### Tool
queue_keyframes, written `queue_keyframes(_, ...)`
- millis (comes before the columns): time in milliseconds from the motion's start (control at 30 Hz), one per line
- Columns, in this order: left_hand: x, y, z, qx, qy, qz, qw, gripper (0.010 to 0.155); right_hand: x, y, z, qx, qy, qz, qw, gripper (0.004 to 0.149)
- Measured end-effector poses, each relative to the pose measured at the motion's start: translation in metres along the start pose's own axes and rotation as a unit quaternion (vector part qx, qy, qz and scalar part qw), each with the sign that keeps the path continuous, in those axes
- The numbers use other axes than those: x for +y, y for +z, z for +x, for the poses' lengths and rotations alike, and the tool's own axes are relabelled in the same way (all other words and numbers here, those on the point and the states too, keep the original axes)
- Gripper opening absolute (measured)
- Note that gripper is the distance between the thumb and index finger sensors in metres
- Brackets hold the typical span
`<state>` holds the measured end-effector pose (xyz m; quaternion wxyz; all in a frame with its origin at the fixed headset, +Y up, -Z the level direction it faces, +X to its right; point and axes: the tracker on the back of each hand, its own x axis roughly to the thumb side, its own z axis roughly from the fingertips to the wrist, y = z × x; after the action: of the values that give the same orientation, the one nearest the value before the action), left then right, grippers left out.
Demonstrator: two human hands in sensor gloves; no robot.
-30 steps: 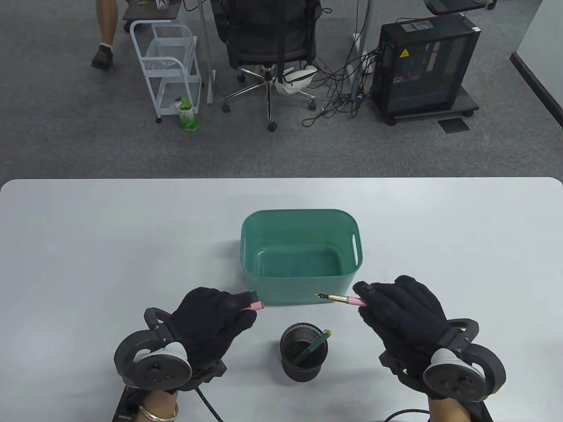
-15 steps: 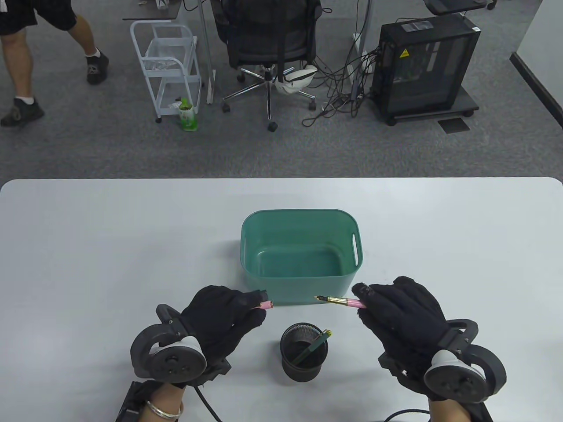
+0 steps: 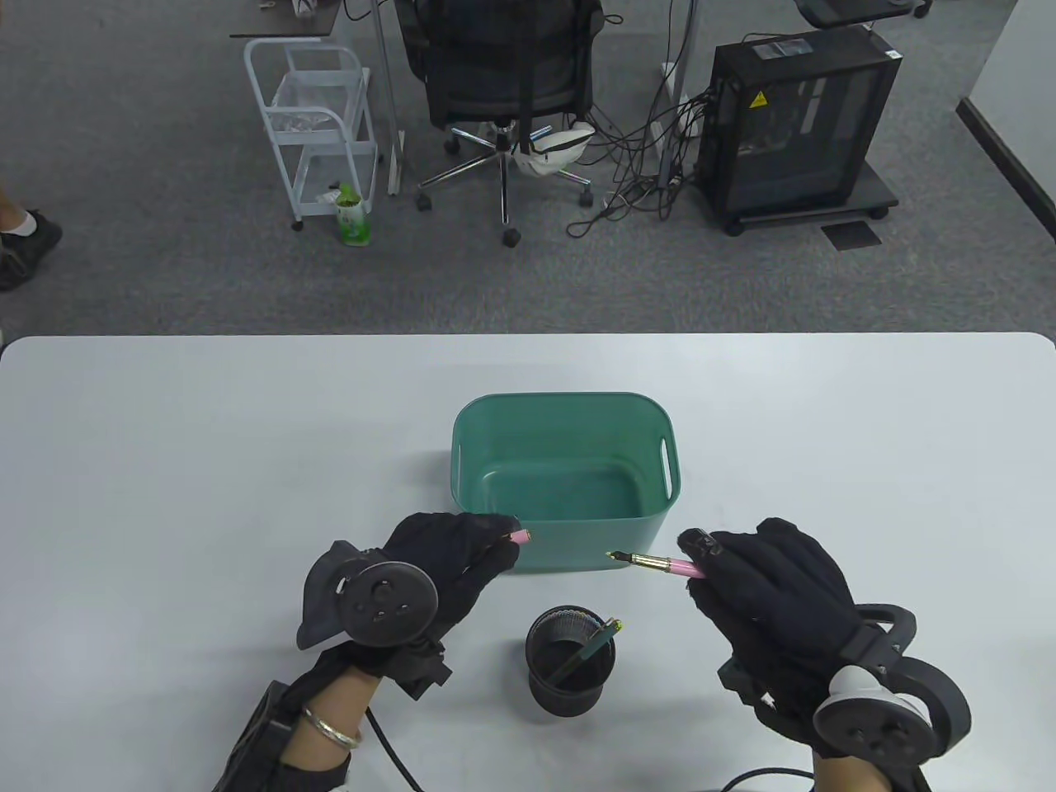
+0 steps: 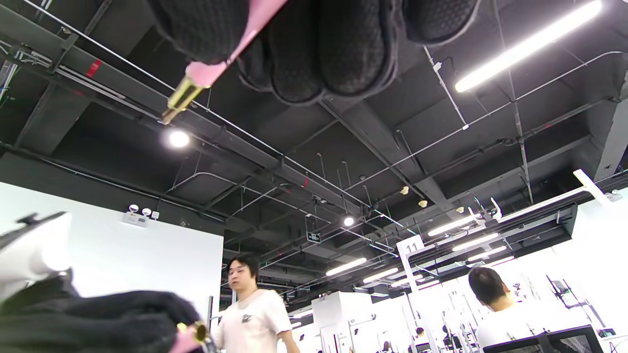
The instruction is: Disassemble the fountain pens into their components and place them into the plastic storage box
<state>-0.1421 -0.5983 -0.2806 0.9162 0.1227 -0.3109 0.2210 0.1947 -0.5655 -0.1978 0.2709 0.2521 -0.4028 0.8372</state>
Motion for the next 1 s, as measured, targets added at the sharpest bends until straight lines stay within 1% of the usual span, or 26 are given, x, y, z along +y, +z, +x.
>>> queue_keyframes(100, -0.009, -0.016, -0.005, 0.027, -0.003, -0.022, 0.999, 0.046, -0.002, 0.0, 0.0, -0.001, -0.002, -0.004, 1.0, 0.043)
queue_keyframes(200, -0.018, -0.029, -0.01, 0.044, -0.008, -0.032, 0.998, 0.046, -0.005, 0.001, 0.0, -0.002, 0.0, -0.009, 1.0, 0.043)
queue_keyframes(467, -0.042, -0.056, -0.02, 0.077, -0.01, -0.076, 0.994, 0.045, -0.005, 0.0, 0.001, -0.003, 0.0, -0.006, 1.0, 0.043)
queue_keyframes(700, -0.059, -0.072, -0.027, 0.106, -0.01, -0.092, 0.99, 0.045, -0.004, 0.0, 0.003, -0.007, 0.004, -0.002, 1.0, 0.043)
queue_keyframes(867, -0.073, -0.077, -0.03, 0.116, -0.031, -0.108, 0.987, 0.045, -0.004, 0.0, 0.002, -0.005, 0.007, 0.0, 1.0, 0.043)
queue_keyframes(1000, -0.079, -0.079, -0.032, 0.121, -0.037, -0.112, 0.986, 0.045, -0.004, -0.001, 0.002, -0.006, 0.007, 0.0, 1.0, 0.044)
